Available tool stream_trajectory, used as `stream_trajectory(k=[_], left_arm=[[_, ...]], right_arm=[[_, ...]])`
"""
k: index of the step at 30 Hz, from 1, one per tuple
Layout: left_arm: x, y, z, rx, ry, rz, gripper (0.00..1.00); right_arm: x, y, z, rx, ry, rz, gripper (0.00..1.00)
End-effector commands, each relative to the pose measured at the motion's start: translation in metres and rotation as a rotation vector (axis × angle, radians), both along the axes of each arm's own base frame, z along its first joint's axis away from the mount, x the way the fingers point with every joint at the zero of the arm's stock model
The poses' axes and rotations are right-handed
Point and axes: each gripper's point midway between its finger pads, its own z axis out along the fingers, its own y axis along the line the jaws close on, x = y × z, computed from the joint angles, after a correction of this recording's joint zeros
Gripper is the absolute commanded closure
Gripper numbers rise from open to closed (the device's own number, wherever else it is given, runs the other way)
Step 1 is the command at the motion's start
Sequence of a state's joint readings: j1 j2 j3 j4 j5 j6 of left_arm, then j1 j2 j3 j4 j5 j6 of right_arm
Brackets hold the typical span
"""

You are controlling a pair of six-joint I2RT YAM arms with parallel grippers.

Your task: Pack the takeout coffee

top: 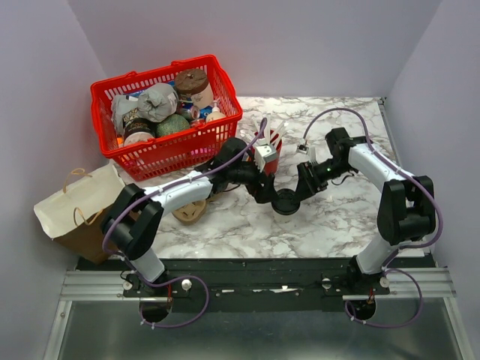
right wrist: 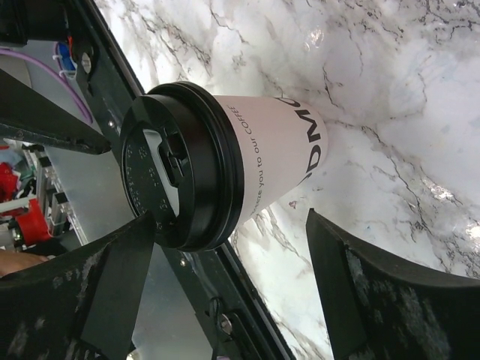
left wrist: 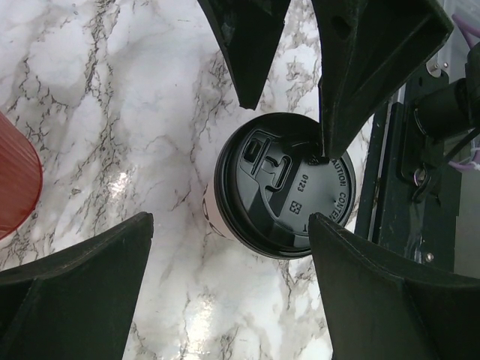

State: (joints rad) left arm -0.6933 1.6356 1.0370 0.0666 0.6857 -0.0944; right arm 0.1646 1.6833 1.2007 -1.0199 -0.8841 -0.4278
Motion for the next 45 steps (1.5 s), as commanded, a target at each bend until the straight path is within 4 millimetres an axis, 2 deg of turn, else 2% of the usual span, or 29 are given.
stream_trajectory(k=[1,11,21,29,40,45], left_arm=[[-0.007,-0.006,-0.006,-0.006,-0.005,-0.041,0.08],[-0.01,-0.012,-0.009,-0.004,0.003,-0.056,0.08],[-0.007,-0.014,-0.012,-0.001,0.028,-0.023,0.08],[0.005,-0.01,-0.017,-0.016,0.093,0.064,0.08],[0.021,-0.004,-0.028,-0.012,0.162,0.159,0.12],[0.023,-0.005,-0.033,-0.007,0.181,0.161,0.13]], right_arm=[[-0.01,-0.002,-0.008,-0.015,0.035,0.016,0.12],[-0.019,-0.002,-0.012,-0.009,0.058,0.023,0.13],[-0.012,0.006,-0.004,0.034,0.073,0.008,0.15],[-0.01,0.009,0.001,0.053,0.078,0.001,0.15],[-0.011,0.007,-0.003,0.047,0.089,0.002,0.17],[-0.011,0.009,-0.004,0.054,0.094,0.005,0.19]])
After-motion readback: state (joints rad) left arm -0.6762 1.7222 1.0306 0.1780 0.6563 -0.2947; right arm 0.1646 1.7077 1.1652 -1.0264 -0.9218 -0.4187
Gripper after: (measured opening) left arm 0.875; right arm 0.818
